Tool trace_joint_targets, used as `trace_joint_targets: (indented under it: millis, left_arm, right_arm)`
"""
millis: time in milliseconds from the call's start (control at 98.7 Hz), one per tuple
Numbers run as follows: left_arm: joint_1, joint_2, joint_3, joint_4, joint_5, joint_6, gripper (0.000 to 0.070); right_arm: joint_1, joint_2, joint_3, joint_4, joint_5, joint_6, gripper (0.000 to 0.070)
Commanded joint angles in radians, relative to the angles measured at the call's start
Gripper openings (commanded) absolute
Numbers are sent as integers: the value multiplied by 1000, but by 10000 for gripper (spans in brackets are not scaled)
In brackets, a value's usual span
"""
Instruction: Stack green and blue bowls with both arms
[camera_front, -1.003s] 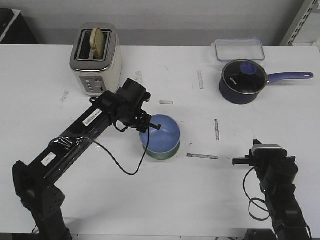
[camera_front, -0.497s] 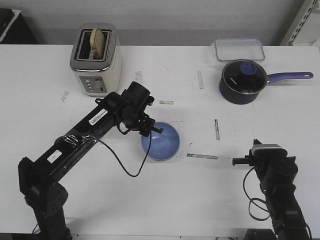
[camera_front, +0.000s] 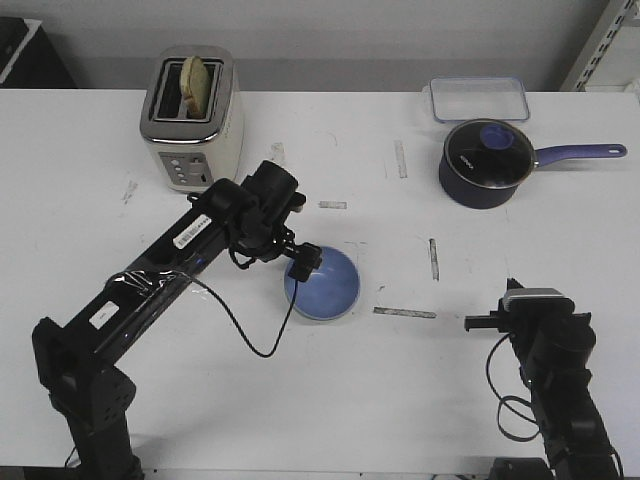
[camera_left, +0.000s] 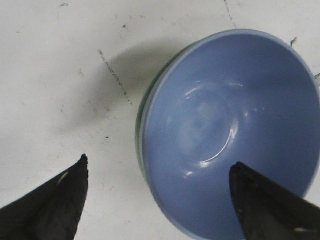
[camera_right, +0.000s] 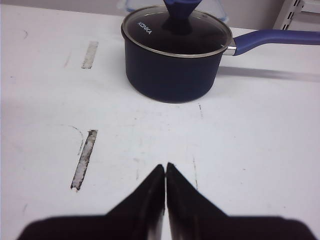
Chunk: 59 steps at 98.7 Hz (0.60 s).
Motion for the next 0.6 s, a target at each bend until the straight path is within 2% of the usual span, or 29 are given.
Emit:
trace_joint_targets:
  millis: [0, 91, 223, 446, 588]
  left_arm:
    - [17, 6, 63, -48, -28, 7, 490]
    - [49, 6, 124, -124, -95, 11, 344]
    - [104, -3, 193, -175, -175, 73, 0]
    - [204, -96, 196, -159, -178, 68, 1]
    - [252, -202, 158, -83, -178, 69, 1]
  right_arm:
    - [1, 5, 11, 9, -1, 6, 0]
    - [1, 5, 11, 9, -2, 6, 0]
    - [1, 5, 11, 9, -1, 6, 0]
    - [1, 5, 11, 10, -1, 6, 0]
    - [1, 5, 11, 10, -1, 6, 0]
